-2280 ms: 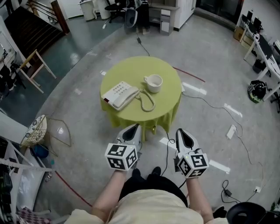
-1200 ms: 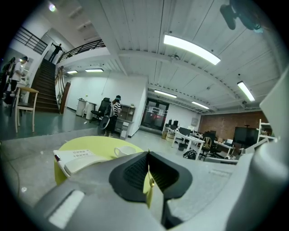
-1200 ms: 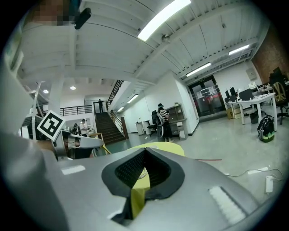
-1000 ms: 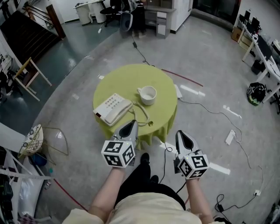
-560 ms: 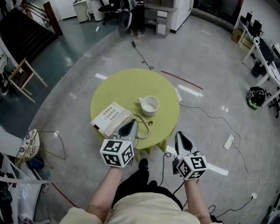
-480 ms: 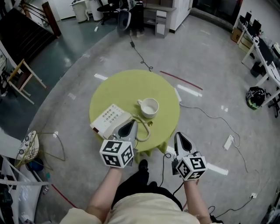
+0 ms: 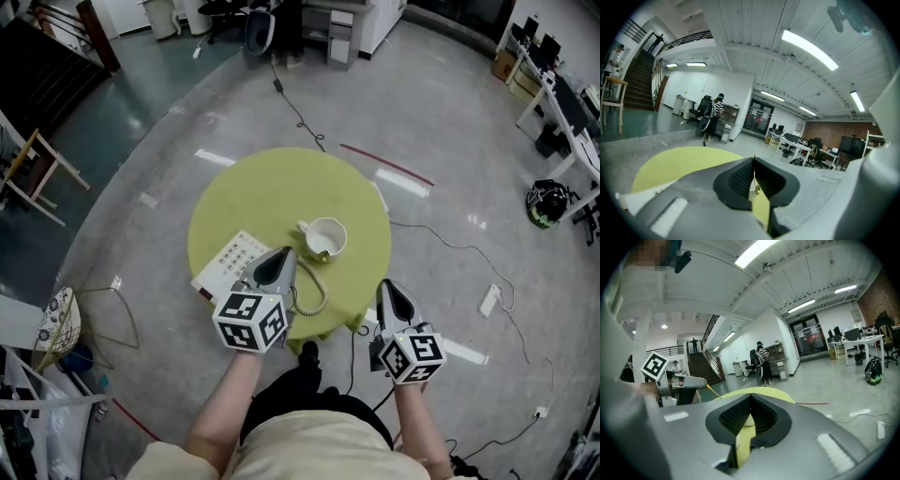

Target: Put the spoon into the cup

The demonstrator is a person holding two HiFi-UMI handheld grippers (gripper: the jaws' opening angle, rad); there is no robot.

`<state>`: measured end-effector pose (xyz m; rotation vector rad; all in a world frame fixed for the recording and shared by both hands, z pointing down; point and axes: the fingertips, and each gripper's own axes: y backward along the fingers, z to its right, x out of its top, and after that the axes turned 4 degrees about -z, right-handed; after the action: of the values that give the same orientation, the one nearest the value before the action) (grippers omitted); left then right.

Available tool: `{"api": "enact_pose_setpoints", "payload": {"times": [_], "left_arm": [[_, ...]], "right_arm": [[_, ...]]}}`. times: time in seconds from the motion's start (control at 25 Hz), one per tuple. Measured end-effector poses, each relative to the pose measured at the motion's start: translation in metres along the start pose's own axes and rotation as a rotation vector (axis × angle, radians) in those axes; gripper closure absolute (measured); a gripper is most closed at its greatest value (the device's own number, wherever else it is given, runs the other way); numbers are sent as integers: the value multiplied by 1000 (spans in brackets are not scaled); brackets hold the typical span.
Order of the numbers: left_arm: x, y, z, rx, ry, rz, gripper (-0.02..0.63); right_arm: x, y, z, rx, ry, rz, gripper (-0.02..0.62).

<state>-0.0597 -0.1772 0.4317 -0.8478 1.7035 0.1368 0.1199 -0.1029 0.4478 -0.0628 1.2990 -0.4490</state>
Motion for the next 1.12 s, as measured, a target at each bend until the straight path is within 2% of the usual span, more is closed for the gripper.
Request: {"api": "enact_pose_setpoints", "payload": {"times": [0.48,1.12], "left_arm": [[13,-28,-20,-28,1,-13,600],[-2,-61,-20,-51,23,-72,598]], "right_arm": [[7,-22,0,-37,-4,1,595],[6,-31,13,-73,-16,-21,595]]}}
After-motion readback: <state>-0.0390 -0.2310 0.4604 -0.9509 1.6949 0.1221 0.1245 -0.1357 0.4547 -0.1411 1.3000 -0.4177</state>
